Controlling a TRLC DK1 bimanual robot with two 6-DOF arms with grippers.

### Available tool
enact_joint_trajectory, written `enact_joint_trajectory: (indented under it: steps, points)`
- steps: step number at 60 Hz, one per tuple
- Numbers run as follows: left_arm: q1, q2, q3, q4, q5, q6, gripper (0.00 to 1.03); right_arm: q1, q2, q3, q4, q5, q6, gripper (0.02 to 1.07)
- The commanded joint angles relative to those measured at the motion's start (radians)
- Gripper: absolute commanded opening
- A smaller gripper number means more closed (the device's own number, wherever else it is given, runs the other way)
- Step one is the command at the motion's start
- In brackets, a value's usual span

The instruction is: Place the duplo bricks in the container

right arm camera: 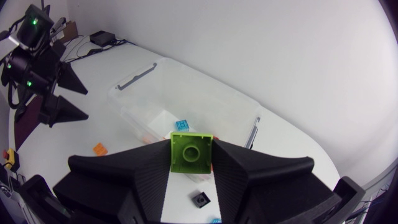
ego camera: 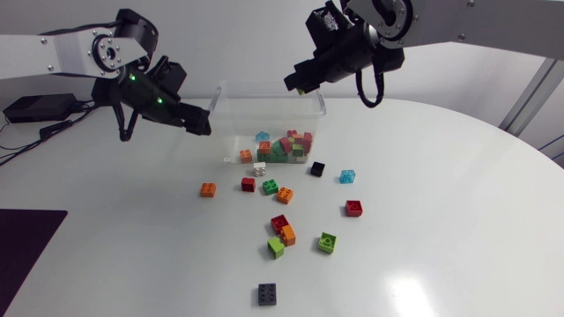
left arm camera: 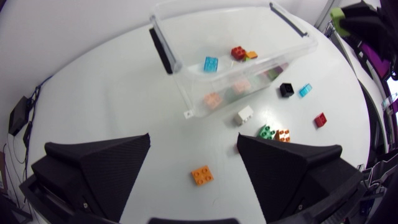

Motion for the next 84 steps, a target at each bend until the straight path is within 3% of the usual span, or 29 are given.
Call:
enact_joint_trajectory:
  steps: [1,15,50,53,56,59,77,84]
  points:
    - [0.021,-0.033,-0.071,-0.01,0.002,0.042,0.98,0.018,0.046,0.042,0.031,0.001,0.012,0.38]
    - [0.048,-0.021,-0.193,-0.007,0.023,0.057,0.98,0.038,0.116,0.099,0.117,0.012,0.001,0.38]
    - [-0.007,0.076,-0.281,0.015,0.031,-0.017,0.98,0.038,0.285,0.174,0.308,0.101,-0.047,0.4]
    - [-0.013,0.088,-0.284,0.016,0.031,-0.024,0.98,0.04,0.3,0.187,0.313,0.128,-0.05,0.5]
    - [-0.014,0.102,-0.284,0.027,0.031,-0.041,0.98,0.044,0.314,0.203,0.304,0.147,-0.054,0.8]
    - [-0.016,0.116,-0.281,0.041,0.031,-0.053,0.98,0.049,0.312,0.204,0.304,0.164,-0.059,0.96]
    - [-0.022,0.192,-0.223,0.108,0.031,-0.187,0.97,0.057,0.171,0.086,0.29,0.217,-0.042,0.98]
    - [-0.039,0.202,-0.207,0.142,-0.02,-0.228,0.94,0.055,0.09,-0.007,0.29,0.231,-0.03,0.98]
